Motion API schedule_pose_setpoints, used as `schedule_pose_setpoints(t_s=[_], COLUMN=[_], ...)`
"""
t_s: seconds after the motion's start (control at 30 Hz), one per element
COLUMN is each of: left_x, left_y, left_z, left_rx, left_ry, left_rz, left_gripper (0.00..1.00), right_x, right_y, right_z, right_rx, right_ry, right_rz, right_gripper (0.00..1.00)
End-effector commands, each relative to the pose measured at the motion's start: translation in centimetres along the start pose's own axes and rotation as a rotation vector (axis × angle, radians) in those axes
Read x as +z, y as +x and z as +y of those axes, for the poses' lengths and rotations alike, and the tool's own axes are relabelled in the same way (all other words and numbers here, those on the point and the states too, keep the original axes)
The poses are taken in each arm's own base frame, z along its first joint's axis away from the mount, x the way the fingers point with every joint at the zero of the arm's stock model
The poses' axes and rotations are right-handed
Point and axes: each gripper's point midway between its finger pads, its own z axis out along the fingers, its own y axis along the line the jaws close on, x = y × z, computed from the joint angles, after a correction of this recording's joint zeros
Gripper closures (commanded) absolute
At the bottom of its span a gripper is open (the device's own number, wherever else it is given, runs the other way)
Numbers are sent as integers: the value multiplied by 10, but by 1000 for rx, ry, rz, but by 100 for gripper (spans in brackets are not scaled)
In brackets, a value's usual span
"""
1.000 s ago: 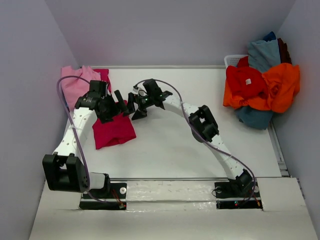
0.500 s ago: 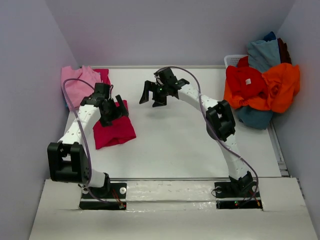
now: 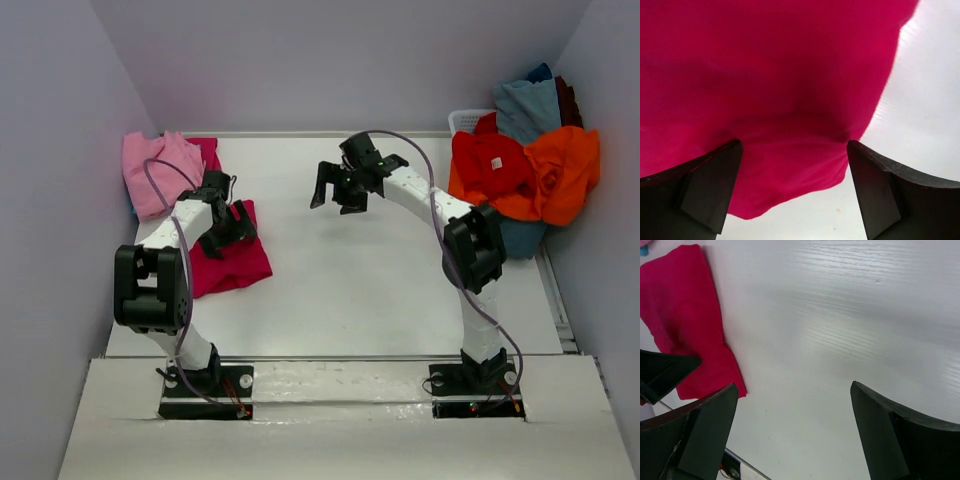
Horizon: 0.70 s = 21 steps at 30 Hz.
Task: Fold and stack the t-shirts
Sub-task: Neatly place the folded tshirt to the corner
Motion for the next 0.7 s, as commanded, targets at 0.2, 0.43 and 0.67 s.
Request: schedule_pose_setpoints(t_s=[0.2, 0.43, 0.67], left_x=[16, 23, 39], left_y=[-16, -18, 1], left_z=[-10, -16, -2], left_rx=[52, 109, 112], left_ry=[-105, -169, -222], left_rz=[-19, -19, 40], left_gripper=[1, 1, 1], right_x=[-36, -34, -30], right_y=[-18, -21, -20], right_z=[-6, -5, -3], right_rx=[-7, 10, 3], right_ry=[29, 6, -8], right_rz=[-94, -93, -79], right_gripper=[0, 0, 0])
